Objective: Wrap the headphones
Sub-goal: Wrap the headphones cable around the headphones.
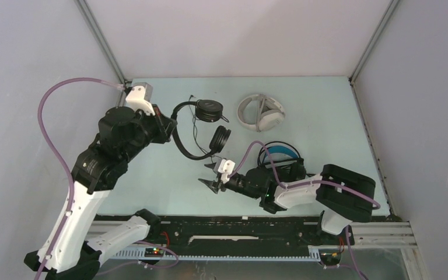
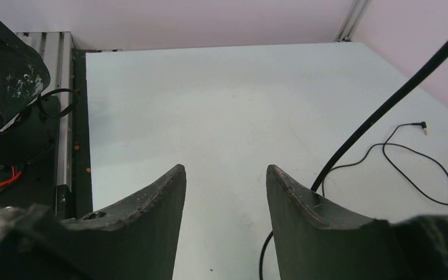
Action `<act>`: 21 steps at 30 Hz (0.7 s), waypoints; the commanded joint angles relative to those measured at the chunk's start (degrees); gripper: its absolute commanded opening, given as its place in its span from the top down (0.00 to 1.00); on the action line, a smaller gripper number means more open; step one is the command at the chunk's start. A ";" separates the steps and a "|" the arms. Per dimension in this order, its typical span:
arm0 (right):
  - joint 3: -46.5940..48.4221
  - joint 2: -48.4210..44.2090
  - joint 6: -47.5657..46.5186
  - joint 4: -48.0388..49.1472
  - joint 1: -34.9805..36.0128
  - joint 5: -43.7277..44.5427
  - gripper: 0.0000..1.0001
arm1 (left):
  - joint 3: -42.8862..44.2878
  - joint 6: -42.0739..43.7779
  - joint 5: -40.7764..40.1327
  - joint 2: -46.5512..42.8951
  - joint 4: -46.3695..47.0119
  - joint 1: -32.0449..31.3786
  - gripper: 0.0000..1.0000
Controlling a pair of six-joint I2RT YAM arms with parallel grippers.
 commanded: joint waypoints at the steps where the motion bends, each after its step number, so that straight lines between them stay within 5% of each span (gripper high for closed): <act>1: -0.95 3.52 -0.15 13.11 -0.29 0.04 0.44 | 4.14 -2.34 1.74 -1.19 2.07 0.43 1.00; 13: -2.67 9.07 1.40 19.78 -2.72 -2.50 0.49 | 6.17 -3.33 4.09 -1.71 2.00 0.43 1.00; 21: -3.79 10.93 2.55 21.39 -4.73 -5.05 0.61 | 6.83 -4.10 6.78 -2.03 2.25 0.43 1.00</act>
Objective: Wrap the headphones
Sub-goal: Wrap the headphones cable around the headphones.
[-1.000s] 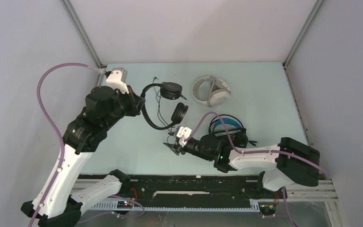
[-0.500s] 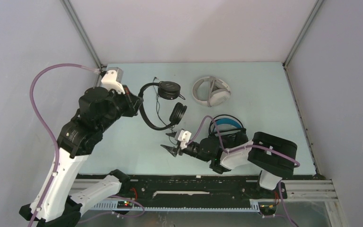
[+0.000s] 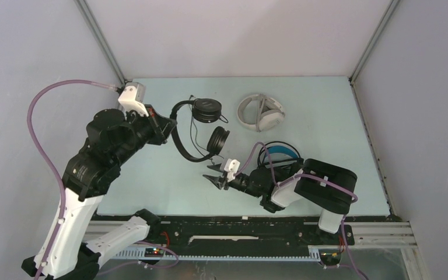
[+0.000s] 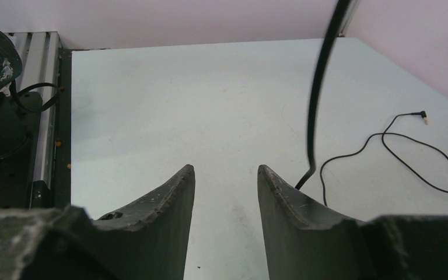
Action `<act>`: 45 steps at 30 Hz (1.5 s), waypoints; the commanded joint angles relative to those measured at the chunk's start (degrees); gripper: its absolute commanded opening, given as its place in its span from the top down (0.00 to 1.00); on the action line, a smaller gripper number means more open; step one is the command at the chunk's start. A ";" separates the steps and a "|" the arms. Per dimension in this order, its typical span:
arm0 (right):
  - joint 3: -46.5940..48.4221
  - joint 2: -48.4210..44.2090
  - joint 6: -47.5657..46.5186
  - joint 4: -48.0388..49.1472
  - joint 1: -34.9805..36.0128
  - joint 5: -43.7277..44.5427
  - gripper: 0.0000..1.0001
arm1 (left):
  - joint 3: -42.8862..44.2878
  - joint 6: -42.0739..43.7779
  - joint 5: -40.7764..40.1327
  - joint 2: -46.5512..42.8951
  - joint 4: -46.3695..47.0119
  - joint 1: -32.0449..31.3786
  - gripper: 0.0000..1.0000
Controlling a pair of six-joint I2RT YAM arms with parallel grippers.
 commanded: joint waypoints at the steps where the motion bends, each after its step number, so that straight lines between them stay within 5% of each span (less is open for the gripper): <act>1: -0.64 1.06 0.86 5.17 -1.13 -2.32 0.64 | 4.06 -1.99 3.35 -0.64 3.01 0.43 1.00; 5: -1.50 1.38 0.80 5.98 -1.53 -3.74 0.69 | 4.82 -1.57 3.38 -0.78 2.32 0.43 1.00; 16: -8.40 -7.30 -1.83 5.45 1.68 -1.61 0.57 | 5.56 0.23 0.33 -0.47 1.05 0.43 1.00; 23: -11.30 -14.45 -4.54 4.48 3.23 3.02 0.34 | 5.68 0.78 -0.10 -0.30 0.64 0.43 1.00; 27: -10.22 -16.07 -6.55 2.52 2.47 4.36 0.29 | 5.68 0.57 0.66 -0.27 0.71 0.43 1.00; 45: 2.66 -5.17 -5.53 -3.13 0.86 -5.40 0.29 | 6.00 0.02 2.46 0.07 0.98 0.43 1.00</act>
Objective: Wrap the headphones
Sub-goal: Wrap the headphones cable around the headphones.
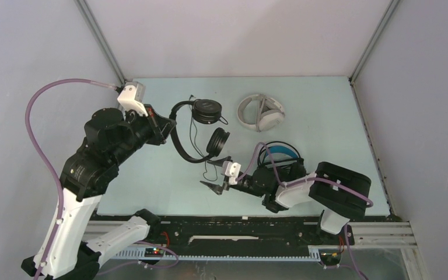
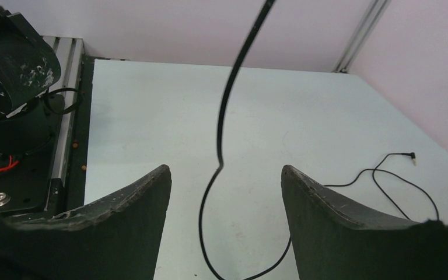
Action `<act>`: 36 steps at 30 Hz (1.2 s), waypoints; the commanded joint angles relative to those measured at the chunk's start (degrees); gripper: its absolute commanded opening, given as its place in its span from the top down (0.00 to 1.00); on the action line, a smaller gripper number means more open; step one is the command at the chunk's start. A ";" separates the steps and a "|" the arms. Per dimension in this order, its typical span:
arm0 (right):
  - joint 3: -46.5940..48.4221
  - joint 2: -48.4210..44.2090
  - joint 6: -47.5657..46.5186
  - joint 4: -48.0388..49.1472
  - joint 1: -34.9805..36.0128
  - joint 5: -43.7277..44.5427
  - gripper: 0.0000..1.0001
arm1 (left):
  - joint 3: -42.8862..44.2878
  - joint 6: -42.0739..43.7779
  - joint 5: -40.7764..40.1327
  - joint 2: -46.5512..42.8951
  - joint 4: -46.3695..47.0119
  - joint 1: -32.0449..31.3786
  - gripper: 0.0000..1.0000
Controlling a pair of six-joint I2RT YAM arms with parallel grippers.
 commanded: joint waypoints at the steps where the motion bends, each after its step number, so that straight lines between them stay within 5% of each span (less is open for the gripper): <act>1: 4.47 3.45 -0.20 1.07 0.10 -1.34 0.29 | 4.38 -0.61 2.48 -0.28 2.68 0.43 1.00; 15: 5.17 12.12 6.04 7.26 -1.83 -2.08 0.38 | 5.75 -2.68 6.32 0.32 3.17 0.43 1.00; 22: 3.52 11.89 8.89 9.32 -3.50 -1.47 0.99 | 8.27 -0.87 4.54 0.79 1.05 0.43 1.00; 36: -1.15 9.09 16.57 10.44 -9.06 1.89 1.00 | 18.77 6.59 -3.22 2.59 -7.19 0.43 1.00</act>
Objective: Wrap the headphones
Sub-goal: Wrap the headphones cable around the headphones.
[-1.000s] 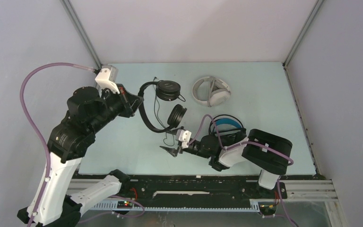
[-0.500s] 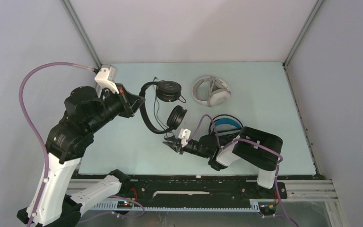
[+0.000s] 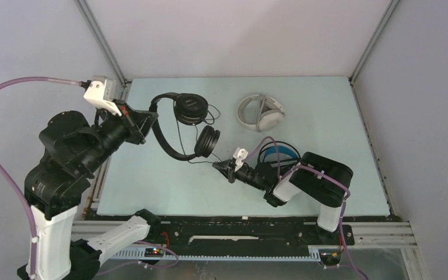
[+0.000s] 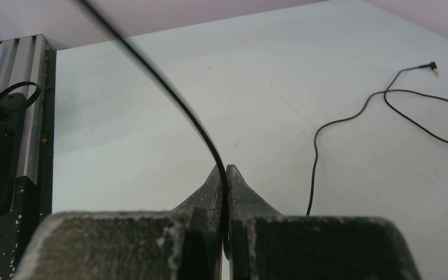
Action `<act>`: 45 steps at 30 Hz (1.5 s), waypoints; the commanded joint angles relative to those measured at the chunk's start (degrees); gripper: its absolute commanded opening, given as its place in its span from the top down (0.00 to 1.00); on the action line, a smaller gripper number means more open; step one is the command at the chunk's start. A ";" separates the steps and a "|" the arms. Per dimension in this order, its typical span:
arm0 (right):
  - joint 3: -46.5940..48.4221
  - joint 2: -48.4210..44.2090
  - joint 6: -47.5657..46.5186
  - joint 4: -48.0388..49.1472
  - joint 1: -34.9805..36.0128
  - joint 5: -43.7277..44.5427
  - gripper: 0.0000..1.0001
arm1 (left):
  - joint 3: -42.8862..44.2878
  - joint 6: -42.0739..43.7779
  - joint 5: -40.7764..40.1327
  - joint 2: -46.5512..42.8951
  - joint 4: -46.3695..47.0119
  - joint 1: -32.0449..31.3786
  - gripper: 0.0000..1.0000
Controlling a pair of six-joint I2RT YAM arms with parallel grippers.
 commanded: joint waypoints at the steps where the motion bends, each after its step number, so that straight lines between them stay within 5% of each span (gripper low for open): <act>1: -1.44 -2.89 3.62 3.36 -1.66 2.27 1.00 | 2.89 2.89 -3.06 0.14 -0.70 0.43 1.00; 13: -2.87 -4.06 4.70 3.77 -2.57 2.47 1.00 | 4.12 7.93 -17.67 0.17 -2.75 0.43 1.00; 36: -3.40 -2.14 6.07 4.54 -2.60 6.82 1.00 | 7.10 10.70 -32.09 0.99 -6.26 0.47 1.00; 45: -3.41 -1.95 6.66 4.73 -3.77 10.01 1.00 | 8.29 10.75 -24.67 2.57 -9.48 0.47 1.00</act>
